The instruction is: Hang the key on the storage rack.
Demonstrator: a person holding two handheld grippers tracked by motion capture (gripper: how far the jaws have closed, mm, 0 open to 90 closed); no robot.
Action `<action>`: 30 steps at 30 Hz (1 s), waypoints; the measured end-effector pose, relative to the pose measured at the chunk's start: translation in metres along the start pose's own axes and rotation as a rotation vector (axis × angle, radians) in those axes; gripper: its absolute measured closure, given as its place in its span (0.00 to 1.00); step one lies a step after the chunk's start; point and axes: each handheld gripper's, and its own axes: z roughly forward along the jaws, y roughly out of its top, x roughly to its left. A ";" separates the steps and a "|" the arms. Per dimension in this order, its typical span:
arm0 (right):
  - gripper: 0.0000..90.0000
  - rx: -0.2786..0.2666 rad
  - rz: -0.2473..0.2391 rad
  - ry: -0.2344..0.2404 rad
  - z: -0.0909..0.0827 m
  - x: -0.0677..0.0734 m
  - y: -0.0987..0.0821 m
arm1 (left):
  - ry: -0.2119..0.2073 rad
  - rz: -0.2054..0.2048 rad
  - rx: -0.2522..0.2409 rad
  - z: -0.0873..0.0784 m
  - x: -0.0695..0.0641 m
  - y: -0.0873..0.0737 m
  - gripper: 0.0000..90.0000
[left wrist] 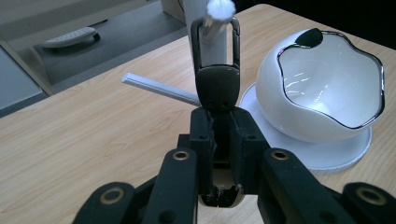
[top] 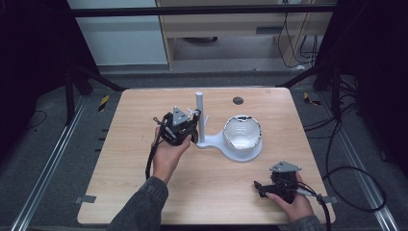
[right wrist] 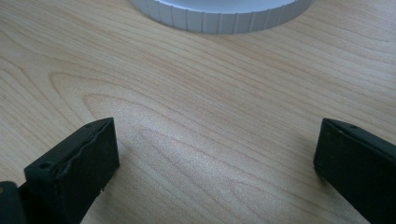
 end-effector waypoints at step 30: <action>0.00 0.000 -0.003 -0.001 0.001 0.000 0.000 | -0.028 0.044 -0.041 -0.013 -0.004 -0.008 0.79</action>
